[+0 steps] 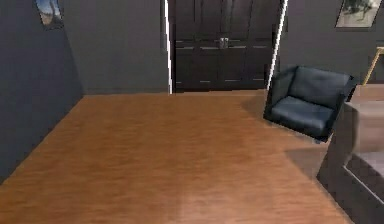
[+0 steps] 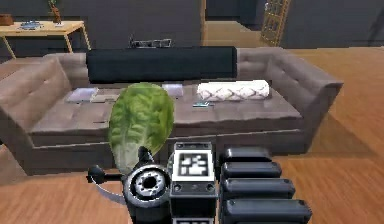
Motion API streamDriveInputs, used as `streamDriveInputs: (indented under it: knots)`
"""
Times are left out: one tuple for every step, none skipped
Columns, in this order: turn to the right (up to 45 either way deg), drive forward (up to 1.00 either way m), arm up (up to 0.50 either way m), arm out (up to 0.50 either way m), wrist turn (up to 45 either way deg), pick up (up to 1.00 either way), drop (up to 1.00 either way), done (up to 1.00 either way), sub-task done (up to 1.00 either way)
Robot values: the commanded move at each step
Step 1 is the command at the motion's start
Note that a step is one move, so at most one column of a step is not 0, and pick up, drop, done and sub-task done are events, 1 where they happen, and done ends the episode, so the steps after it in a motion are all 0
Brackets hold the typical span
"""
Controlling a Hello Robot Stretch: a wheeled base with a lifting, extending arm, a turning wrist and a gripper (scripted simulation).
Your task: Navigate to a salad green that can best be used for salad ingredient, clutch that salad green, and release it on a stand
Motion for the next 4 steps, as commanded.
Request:
streamDriveInputs:
  knots:
    - [-9.0,0.00,0.00,0.00,0.0,0.00,0.00,0.00,0.00]
    - [-45.0,0.00,0.00,0.00,0.0,0.00,0.00,0.00,0.00]
    - [-45.0,0.00,0.00,0.00,0.0,0.00,0.00,0.00,0.00]
    - [-15.0,0.00,0.00,0.00,0.0,0.00,0.00,0.00,0.00]
